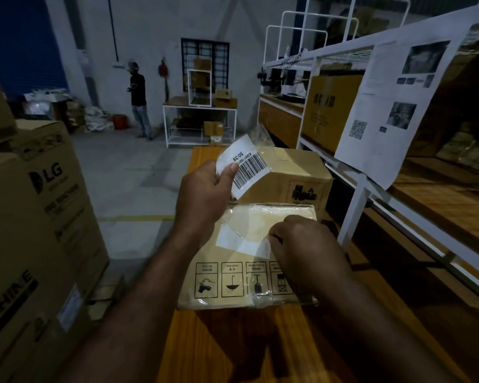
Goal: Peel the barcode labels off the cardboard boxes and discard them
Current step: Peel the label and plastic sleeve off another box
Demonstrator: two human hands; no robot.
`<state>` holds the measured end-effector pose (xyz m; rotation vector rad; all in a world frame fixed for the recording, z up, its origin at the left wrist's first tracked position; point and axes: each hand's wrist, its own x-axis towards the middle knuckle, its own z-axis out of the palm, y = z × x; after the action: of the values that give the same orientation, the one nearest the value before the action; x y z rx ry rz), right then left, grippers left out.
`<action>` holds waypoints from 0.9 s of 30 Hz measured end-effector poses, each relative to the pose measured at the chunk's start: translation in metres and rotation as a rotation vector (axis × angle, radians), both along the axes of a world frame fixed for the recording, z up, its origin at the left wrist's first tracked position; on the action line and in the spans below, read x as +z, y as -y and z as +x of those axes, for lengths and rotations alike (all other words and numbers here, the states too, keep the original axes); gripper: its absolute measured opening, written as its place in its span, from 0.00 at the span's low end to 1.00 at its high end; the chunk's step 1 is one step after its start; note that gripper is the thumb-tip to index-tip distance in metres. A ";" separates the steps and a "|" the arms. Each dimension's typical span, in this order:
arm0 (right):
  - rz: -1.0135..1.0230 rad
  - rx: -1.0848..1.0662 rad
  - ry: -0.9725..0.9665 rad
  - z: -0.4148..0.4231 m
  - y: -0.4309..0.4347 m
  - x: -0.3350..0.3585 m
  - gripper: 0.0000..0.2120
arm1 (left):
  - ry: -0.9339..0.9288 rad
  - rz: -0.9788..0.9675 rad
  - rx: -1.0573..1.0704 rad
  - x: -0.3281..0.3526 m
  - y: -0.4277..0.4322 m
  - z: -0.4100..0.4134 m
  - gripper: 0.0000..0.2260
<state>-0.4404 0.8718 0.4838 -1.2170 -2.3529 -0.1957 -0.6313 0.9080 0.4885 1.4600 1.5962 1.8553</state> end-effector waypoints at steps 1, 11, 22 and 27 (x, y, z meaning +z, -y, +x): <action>0.008 0.002 0.074 -0.002 0.000 0.005 0.05 | 0.004 0.005 -0.007 -0.001 0.000 0.001 0.21; -0.084 -0.031 0.321 -0.016 -0.012 0.018 0.07 | -0.059 -0.001 0.053 -0.001 0.002 0.001 0.18; -0.742 0.218 -0.601 0.032 0.025 0.000 0.09 | -0.119 0.019 0.137 -0.003 0.015 0.003 0.15; -0.503 0.036 -0.630 0.022 0.021 -0.015 0.04 | -0.101 0.010 0.112 -0.002 0.015 0.006 0.16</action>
<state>-0.4180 0.8508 0.4689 -1.2137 -1.8981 0.7289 -0.6256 0.8927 0.4864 1.5196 1.7515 1.8784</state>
